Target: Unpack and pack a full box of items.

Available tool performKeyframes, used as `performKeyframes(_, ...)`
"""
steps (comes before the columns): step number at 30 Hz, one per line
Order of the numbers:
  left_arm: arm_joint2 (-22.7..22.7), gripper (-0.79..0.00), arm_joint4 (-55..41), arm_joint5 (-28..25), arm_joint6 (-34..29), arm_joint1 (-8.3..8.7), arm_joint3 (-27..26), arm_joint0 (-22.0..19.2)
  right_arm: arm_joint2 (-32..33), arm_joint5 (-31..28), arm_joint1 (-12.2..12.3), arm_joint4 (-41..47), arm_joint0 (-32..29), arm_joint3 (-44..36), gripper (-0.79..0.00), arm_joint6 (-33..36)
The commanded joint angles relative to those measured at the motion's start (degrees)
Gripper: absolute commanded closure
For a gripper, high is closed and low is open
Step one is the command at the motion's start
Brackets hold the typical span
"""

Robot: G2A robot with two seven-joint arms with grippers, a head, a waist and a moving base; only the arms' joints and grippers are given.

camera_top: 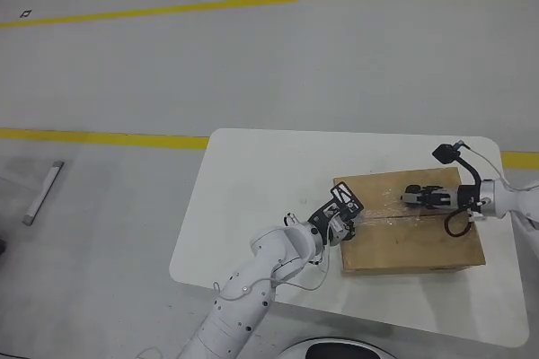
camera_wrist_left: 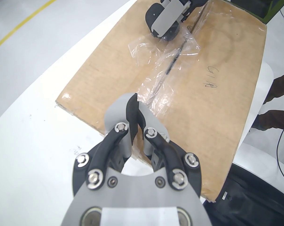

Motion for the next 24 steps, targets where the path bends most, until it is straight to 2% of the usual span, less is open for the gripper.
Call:
performKeyframes(1, 0.0, 0.000, 0.0, 0.0, 0.0, -0.01, 0.0, 0.0, -0.5, 0.0, -0.1, 0.2, 0.3, 0.4, -0.166, -0.4)
performKeyframes(6, 0.1, 0.000, 0.1, 0.0, 0.1, -0.02, 0.0, 0.1, -2.0, -0.4, -0.5, 1.2, 1.2, 1.3, -0.160, -1.1)
performKeyframes(7, 0.1, 0.000, 0.1, 0.1, 0.1, -0.02, 0.0, 0.1, -2.3, -0.4, -0.5, 1.3, 1.4, 1.5, -0.139, -1.1)
performKeyframes(8, 0.1, 0.000, 0.1, 0.2, 0.1, -0.03, 0.0, 0.1, -2.6, -0.6, -0.6, 1.5, 1.5, 1.7, -0.015, -1.2)
performKeyframes(9, 0.1, 0.000, 0.1, 0.2, 0.2, -0.03, 0.0, 0.2, -2.8, -0.7, -0.6, 1.5, 1.7, 1.9, 0.000, -1.3)
performKeyframes(16, 0.0, 0.000, 0.1, 0.2, 0.1, 0.00, -0.1, 0.3, -3.4, -2.2, -0.8, 3.0, 1.8, 3.2, 0.000, -3.2)
performKeyframes(24, -0.1, 0.000, -0.2, -0.3, -0.2, 0.01, -0.1, 0.3, -0.7, -5.8, -0.6, 9.8, -1.7, 3.0, 0.000, -6.6)
